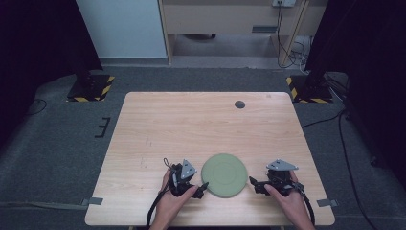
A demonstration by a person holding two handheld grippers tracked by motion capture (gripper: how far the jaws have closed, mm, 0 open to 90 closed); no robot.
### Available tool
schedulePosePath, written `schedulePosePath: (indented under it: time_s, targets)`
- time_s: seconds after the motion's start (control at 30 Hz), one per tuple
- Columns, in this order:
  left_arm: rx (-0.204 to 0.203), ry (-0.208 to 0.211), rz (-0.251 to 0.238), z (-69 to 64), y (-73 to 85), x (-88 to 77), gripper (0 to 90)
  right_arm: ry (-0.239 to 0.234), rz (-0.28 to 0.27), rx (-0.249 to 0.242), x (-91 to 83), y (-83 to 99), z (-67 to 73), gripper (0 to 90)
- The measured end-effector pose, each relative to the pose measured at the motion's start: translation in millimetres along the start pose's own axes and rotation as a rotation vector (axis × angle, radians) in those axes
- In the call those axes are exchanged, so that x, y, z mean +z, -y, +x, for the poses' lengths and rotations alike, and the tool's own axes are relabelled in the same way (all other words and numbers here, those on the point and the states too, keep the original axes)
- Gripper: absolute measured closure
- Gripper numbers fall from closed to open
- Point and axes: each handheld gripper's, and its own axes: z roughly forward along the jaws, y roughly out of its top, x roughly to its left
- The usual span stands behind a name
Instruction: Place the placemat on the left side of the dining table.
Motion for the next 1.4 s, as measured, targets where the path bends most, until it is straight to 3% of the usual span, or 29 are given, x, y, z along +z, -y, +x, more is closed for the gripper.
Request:
schedulePosePath:
  time_s: [0.9,1.4]
  targets:
    - [0.042,0.017,0.014,-15.4,-2.0,6.1,2.6,-0.017,0.013,-0.040,6.7,-1.1,13.7,3.7]
    - [0.037,0.002,0.027,-12.3,-2.2,7.0,1.7,-0.008,0.020,-0.044,9.2,-1.6,14.7,2.9]
